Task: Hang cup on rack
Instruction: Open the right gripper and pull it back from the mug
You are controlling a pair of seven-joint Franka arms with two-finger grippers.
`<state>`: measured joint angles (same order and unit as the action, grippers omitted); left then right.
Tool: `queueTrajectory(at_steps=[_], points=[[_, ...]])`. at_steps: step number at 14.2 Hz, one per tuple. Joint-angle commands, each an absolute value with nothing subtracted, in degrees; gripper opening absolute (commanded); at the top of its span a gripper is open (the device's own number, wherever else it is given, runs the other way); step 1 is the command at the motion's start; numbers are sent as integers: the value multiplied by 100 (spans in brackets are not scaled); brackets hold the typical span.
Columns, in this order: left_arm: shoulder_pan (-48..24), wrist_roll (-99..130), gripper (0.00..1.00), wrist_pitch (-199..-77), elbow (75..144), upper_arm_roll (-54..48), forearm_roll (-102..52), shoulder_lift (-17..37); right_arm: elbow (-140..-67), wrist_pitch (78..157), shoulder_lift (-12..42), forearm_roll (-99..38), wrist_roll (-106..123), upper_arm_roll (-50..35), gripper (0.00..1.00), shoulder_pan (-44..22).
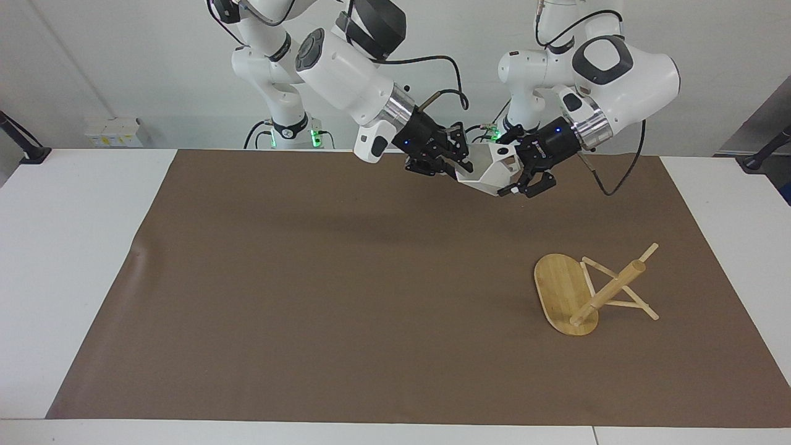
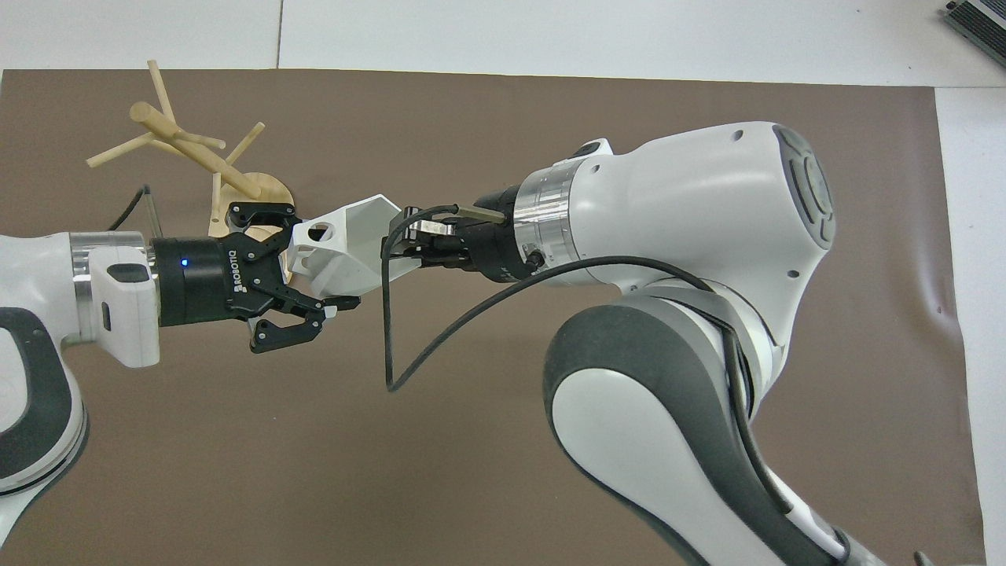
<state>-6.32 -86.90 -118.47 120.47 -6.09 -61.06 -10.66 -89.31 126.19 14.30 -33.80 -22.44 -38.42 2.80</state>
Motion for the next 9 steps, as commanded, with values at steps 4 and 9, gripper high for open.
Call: queueTrajectory(at_steps=[4, 9], points=[[-703, -8622, 0, -12084, 12173, -545, -6196, -1125, -8886, 12630, 1380, -3199, -2197, -3894, 100, 360], [-721, -8596, 0, -12849, 12472, -580, -6161, -1178, -8947, 12612, 1169, -2980, -2171, -3455, 100, 343]])
